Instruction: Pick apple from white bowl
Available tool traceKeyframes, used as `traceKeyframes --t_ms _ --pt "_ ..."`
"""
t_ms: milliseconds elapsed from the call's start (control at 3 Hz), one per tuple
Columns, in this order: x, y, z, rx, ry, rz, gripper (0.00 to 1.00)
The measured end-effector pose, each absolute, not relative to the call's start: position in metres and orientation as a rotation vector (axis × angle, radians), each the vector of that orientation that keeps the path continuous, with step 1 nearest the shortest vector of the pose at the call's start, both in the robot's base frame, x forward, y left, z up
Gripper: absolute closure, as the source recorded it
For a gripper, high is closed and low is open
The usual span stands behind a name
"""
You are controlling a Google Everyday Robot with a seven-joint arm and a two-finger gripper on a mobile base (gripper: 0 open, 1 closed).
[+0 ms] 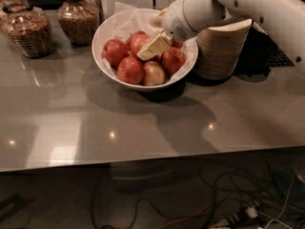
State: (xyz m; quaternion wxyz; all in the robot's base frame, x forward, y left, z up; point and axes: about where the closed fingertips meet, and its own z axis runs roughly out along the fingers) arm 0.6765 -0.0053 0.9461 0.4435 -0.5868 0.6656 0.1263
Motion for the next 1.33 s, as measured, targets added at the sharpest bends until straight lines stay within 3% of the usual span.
traceKeyframes --t_ms 333,1333 --pt "0.676 -0.001 0.932 -1.445 1.668 0.344 0.35" --pt "0.675 0.006 0.916 -1.454 1.692 0.384 0.37"
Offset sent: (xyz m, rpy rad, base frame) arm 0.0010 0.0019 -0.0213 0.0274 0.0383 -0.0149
